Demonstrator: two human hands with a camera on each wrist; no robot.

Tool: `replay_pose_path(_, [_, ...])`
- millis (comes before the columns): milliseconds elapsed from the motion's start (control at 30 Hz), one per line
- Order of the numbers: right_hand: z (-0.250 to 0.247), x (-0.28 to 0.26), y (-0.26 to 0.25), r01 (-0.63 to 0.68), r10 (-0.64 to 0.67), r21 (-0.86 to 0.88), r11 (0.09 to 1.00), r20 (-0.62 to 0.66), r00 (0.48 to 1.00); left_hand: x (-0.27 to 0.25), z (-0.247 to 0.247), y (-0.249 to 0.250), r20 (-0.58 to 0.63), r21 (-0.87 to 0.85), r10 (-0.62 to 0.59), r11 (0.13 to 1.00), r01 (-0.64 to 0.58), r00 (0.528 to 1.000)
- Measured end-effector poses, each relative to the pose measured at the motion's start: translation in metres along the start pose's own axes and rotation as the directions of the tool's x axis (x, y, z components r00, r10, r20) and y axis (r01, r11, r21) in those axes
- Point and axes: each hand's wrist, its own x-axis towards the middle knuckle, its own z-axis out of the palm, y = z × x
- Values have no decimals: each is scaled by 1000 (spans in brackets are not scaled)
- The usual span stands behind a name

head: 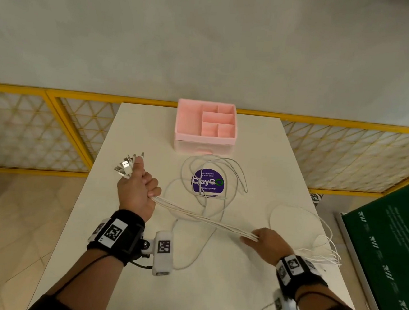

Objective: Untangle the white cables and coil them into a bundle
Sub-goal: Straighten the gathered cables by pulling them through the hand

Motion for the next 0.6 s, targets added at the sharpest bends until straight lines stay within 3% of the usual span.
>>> replay_pose_path(233, [-53, -17, 104, -243, 230, -146, 959, -102, 968, 4, -5, -8, -33, 2, -35, 999, 35, 999])
replay_pose_path(333, [-81, -20, 137, -366, 322, -231, 901, -208, 924, 3, -7, -15, -38, -3, -78, 997, 78, 996])
replay_pose_path(433, [-109, -17, 144, -485, 356, -264, 834, -416, 837, 1, -7, -27, -41, -21, -150, 989, 149, 988])
replay_pose_path(500, [-123, -10, 139, -552, 358, -206, 808, -572, 738, 0, -6, -37, -32, -47, -192, 981, 190, 981])
replay_pose_path(567, [-128, -6, 129, -570, 433, -21, 822, -627, 648, -4, -5, -45, -31, -49, -224, 974, 222, 974])
replay_pose_path(600, [-125, -3, 126, -582, 486, 38, 812, -597, 639, -7, -5, -48, -34, -35, -231, 973, 230, 972])
